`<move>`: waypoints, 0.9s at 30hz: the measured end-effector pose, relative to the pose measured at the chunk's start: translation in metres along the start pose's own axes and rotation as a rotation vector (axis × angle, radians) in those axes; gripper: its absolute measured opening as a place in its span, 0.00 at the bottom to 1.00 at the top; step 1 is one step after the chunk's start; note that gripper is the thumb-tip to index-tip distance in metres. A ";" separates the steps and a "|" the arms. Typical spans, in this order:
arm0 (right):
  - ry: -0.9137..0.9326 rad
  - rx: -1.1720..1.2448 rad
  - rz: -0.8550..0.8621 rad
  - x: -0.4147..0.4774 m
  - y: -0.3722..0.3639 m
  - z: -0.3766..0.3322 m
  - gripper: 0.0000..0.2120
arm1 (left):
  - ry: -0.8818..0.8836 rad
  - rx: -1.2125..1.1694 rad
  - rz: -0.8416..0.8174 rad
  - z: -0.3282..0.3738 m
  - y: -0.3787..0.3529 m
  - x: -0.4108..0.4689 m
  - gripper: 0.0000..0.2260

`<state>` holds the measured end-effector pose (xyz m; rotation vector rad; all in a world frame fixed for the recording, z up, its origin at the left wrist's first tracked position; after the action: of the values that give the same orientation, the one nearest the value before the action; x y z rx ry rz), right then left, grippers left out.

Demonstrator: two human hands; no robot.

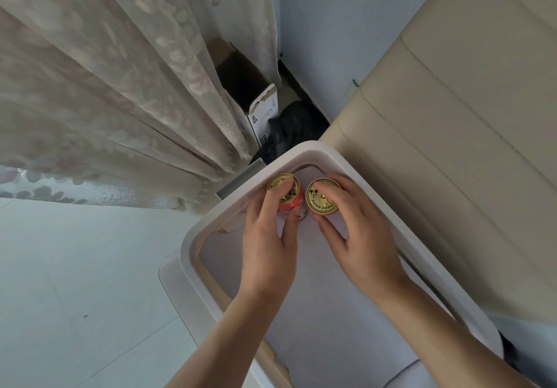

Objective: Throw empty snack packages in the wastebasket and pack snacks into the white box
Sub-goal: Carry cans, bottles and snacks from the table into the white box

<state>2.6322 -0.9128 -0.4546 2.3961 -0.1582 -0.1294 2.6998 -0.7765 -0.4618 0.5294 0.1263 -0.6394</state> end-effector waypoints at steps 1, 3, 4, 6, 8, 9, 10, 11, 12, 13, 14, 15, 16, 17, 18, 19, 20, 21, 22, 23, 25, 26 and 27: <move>-0.009 0.007 0.003 -0.001 0.003 -0.003 0.20 | -0.001 0.020 -0.002 0.003 0.002 -0.002 0.17; -0.033 0.020 0.019 -0.004 0.012 -0.011 0.21 | -0.011 0.069 -0.005 0.013 0.008 -0.007 0.17; -0.039 0.027 0.033 -0.005 0.018 -0.016 0.21 | -0.028 0.093 -0.007 0.020 0.013 -0.010 0.17; -0.044 0.046 0.062 -0.008 0.032 -0.030 0.20 | -0.074 0.125 -0.014 0.040 0.024 -0.017 0.17; -0.054 0.071 0.084 -0.011 0.050 -0.047 0.20 | -0.136 0.151 -0.022 0.062 0.037 -0.024 0.16; -0.067 0.080 0.096 -0.013 0.059 -0.057 0.20 | -0.167 0.164 -0.024 0.075 0.044 -0.028 0.16; -0.080 0.089 0.113 -0.015 0.069 -0.068 0.20 | -0.195 0.174 -0.027 0.087 0.052 -0.032 0.16; -0.087 0.095 0.131 -0.018 0.080 -0.081 0.19 | -0.224 0.183 -0.029 0.099 0.060 -0.036 0.16; -0.086 0.095 0.151 -0.022 0.091 -0.095 0.19 | -0.255 0.193 -0.033 0.111 0.069 -0.041 0.16; -0.083 0.086 0.169 -0.025 0.103 -0.109 0.19 | -0.287 0.203 -0.045 0.123 0.077 -0.045 0.16; -0.080 0.074 0.183 -0.030 0.114 -0.123 0.19 | -0.314 0.205 -0.070 0.136 0.085 -0.049 0.16; -0.081 0.060 0.195 -0.035 0.124 -0.138 0.19 | -0.335 0.207 -0.102 0.148 0.093 -0.053 0.17; -0.086 0.046 0.211 -0.041 0.134 -0.153 0.19 | -0.357 0.212 -0.132 0.162 0.102 -0.059 0.17; -0.094 0.034 0.232 -0.048 0.144 -0.168 0.19 | -0.385 0.214 -0.162 0.177 0.111 -0.066 0.17; -0.105 0.022 0.253 -0.056 0.153 -0.184 0.19 | -0.418 0.206 -0.192 0.192 0.120 -0.073 0.17; -0.117 0.005 0.272 -0.065 0.162 -0.199 0.19 | -0.450 0.189 -0.222 0.207 0.129 -0.081 0.16; -0.130 -0.014 0.290 -0.074 0.169 -0.215 0.20 | -0.475 0.175 -0.253 0.222 0.138 -0.089 0.17; -0.144 -0.028 0.310 -0.083 0.177 -0.229 0.20 | -0.495 0.169 -0.284 0.236 0.146 -0.096 0.17; -0.158 -0.034 0.331 -0.094 0.183 -0.243 0.20 | -0.513 0.171 -0.312 0.248 0.154 -0.106 0.17; -0.176 -0.040 0.354 -0.105 0.189 -0.257 0.21 | -0.532 0.178 -0.336 0.260 0.162 -0.115 0.17; -0.221 -0.041 0.412 -0.130 0.199 -0.283 0.21 | -0.572 0.191 -0.374 0.281 0.175 -0.134 0.17; -0.242 -0.029 0.445 -0.144 0.204 -0.294 0.22 | -0.585 0.190 -0.400 0.291 0.180 -0.143 0.17; -0.262 -0.016 0.483 -0.157 0.210 -0.305 0.22 | -0.602 0.195 -0.429 0.301 0.183 -0.151 0.17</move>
<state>2.5026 -0.8404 -0.0806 2.2469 -0.8438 -0.2143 2.6744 -0.7247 -0.0828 0.4792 -0.4045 -1.2128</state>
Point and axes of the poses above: each hand's wrist, its own x-axis towards the middle knuckle, its own y-axis out of the back of the hand, z = x × y, the point moved 5 cm from there along x, towards the middle knuckle, and after that the axes turned 13 degrees about -z, right-handed, at the moved point
